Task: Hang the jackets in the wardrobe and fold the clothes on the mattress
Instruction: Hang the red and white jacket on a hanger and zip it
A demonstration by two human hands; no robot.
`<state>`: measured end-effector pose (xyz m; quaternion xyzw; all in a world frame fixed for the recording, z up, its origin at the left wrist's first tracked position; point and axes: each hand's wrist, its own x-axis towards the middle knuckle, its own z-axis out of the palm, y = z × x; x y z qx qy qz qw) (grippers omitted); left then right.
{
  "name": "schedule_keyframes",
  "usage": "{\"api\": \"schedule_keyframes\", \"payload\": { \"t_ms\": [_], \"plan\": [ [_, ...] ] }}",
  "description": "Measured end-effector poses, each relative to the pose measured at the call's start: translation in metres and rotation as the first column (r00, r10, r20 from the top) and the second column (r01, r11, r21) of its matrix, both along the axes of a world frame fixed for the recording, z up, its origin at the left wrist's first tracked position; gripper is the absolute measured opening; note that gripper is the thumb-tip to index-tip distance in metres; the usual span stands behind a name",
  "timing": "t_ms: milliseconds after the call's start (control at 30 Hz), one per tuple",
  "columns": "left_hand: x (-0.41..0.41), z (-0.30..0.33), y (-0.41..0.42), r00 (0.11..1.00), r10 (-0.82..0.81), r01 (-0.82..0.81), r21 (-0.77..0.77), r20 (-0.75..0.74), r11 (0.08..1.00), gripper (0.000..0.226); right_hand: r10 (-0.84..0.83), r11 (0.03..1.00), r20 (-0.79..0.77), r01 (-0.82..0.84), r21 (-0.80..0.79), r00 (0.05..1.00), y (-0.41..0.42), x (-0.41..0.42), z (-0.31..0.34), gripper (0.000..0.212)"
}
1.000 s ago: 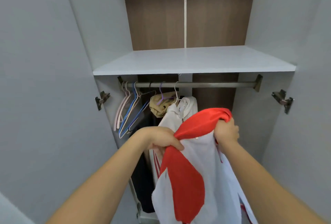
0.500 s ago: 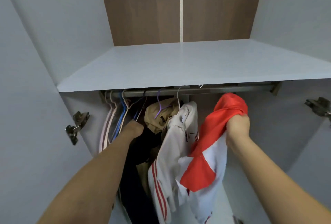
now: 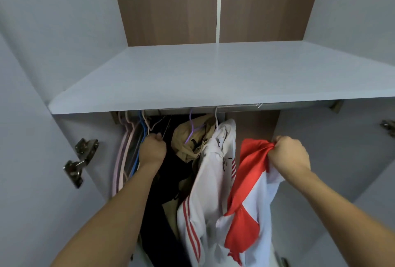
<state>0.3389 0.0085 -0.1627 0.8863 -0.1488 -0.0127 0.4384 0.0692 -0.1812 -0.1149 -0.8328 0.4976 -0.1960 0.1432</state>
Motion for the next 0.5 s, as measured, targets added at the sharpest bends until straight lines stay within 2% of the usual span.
{"api": "schedule_keyframes", "payload": {
  "t_ms": [67,200,400,500],
  "plan": [
    [-0.010,0.010,0.011,0.999,0.045,-0.045,-0.051,0.010,0.998,0.029,-0.025,0.998,0.082,0.020,0.063,0.996,-0.004,-0.005,-0.005,0.020],
    [-0.056,0.021,0.042,0.999,-0.019,0.022,0.092,-0.027,0.996,0.027,-0.042,0.983,0.175,0.009,0.181,0.984,-0.014,-0.010,-0.014,0.013],
    [-0.164,0.056,0.099,0.971,-0.003,-0.069,0.293,0.238,0.954,0.010,-0.026,0.982,0.258,-0.024,0.189,0.966,-0.017,-0.018,-0.023,0.018],
    [-0.220,0.087,0.130,0.951,0.025,-0.154,0.401,0.309,0.903,0.008,0.079,0.980,0.204,-0.114,0.163,0.976,-0.009,-0.024,-0.023,0.023]
  ]
}}
